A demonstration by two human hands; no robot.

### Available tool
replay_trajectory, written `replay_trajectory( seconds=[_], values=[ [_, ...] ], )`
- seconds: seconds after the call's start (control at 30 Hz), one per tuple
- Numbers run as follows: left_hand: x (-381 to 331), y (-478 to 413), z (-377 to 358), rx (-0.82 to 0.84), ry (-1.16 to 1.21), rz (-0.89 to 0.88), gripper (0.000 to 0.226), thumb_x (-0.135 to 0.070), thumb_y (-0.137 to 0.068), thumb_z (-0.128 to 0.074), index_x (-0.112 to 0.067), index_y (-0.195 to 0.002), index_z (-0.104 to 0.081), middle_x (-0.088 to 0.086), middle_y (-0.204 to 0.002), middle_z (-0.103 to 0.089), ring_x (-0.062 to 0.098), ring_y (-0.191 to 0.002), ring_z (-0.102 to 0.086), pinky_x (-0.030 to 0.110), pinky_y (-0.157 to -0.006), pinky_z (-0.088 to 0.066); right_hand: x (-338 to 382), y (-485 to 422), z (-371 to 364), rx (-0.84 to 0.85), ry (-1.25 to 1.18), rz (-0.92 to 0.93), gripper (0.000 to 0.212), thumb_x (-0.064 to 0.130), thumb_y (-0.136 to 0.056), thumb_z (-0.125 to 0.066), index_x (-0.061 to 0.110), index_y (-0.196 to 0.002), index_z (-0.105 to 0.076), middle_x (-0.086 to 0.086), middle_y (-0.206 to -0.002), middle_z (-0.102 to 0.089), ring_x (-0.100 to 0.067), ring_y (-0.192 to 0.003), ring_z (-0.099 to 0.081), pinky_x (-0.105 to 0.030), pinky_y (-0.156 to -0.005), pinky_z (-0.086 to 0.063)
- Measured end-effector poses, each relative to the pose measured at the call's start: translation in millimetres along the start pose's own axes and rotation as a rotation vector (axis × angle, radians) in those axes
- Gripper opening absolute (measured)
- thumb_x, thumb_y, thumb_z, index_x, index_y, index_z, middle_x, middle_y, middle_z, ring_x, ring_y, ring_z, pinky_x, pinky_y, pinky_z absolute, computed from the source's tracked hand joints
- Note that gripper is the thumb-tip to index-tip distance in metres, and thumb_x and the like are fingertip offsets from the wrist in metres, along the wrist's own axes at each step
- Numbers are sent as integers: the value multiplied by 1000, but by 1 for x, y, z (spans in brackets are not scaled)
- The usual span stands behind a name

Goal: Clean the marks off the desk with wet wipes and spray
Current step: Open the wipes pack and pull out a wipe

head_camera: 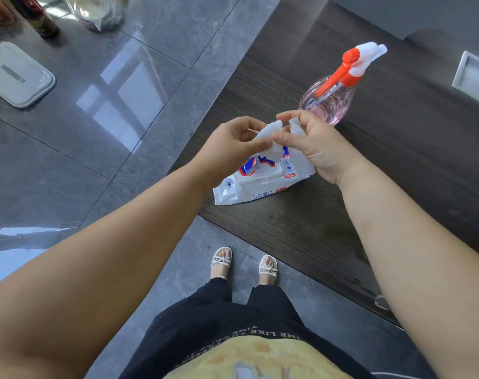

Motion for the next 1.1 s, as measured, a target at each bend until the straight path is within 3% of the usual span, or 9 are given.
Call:
replay_trajectory(
  seconds=[0.1,0.17,0.3,0.4,0.57,0.73,0.8,0.93,1.1],
  values=[
    [2,-1,0,4,21,18,15,-24,-84,-67,-21,-91,-54,0,-92,-73,13,-84,-70,32,-78,-56,1,4,-2,41,36,-8,17,24,-86,-65,26,-102,-59,10,-94,-66,1,-78,-67,-14,-58,-52],
    [6,-1,5,-34,-29,50,16,-29,-83,-67,-21,-89,-54,-7,-85,-70,7,-76,-67,28,-74,-54,0,2,4,-29,85,0,13,22,-88,-63,22,-101,-59,9,-91,-65,-4,-77,-66,-14,-56,-51],
    [20,-1,17,-186,-770,43,42,-61,-71,-65,-24,-89,-57,-9,-79,-57,10,-74,-54,26,-59,-39,-7,0,16,-161,179,3,14,24,-91,-59,20,-105,-55,8,-93,-60,-6,-82,-59,-18,-62,-48],
    [27,2,13,-243,-958,49,47,-67,-71,-60,-25,-92,-62,-6,-89,-58,14,-83,-55,25,-59,-34,-11,-1,11,-161,244,18,10,23,-92,-57,22,-102,-55,8,-94,-57,-7,-85,-56,-21,-70,-49],
    [32,2,12,-312,-814,59,25,-44,-83,-58,-21,-87,-67,-1,-89,-65,19,-80,-55,26,-61,-37,-12,-1,1,-181,333,61,11,22,-92,-58,19,-102,-59,10,-88,-56,-3,-77,-54,-13,-66,-44],
    [35,11,20,-359,-503,47,10,-25,-84,-57,-18,-81,-63,-12,-66,-54,14,-70,-50,22,-58,-38,-11,-4,-13,-221,654,133,18,32,-87,-62,23,-103,-66,-4,-102,-66,-21,-96,-59,-33,-74,-51],
    [31,13,21,-363,-438,26,7,-21,-84,-56,-18,-79,-61,-12,-65,-53,14,-69,-50,21,-60,-38,-3,-6,-30,-179,814,219,21,34,-88,-60,25,-106,-68,-4,-108,-67,-23,-101,-58,-33,-80,-48],
    [30,18,27,-391,-409,13,7,-22,-84,-59,-18,-79,-60,-9,-66,-55,8,-65,-50,24,-65,-40,11,-11,-54,-73,959,315,25,35,-92,-55,25,-110,-68,-3,-110,-57,-22,-101,-54,-28,-71,-36],
    [36,25,38,-468,-359,18,8,-22,-85,-58,-16,-80,-61,-4,-76,-62,15,-75,-56,32,-75,-49,6,-10,-68,98,1048,308,32,39,-96,-44,26,-117,-65,-2,-110,-55,-23,-99,-55,-36,-77,-46]
  ],
)
Point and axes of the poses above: each hand's wrist, its own y-axis away from the middle knuckle, its own z-axis out of the back of the hand, x = y × z, the point moved 8 cm from there along -y, towards the middle knuckle
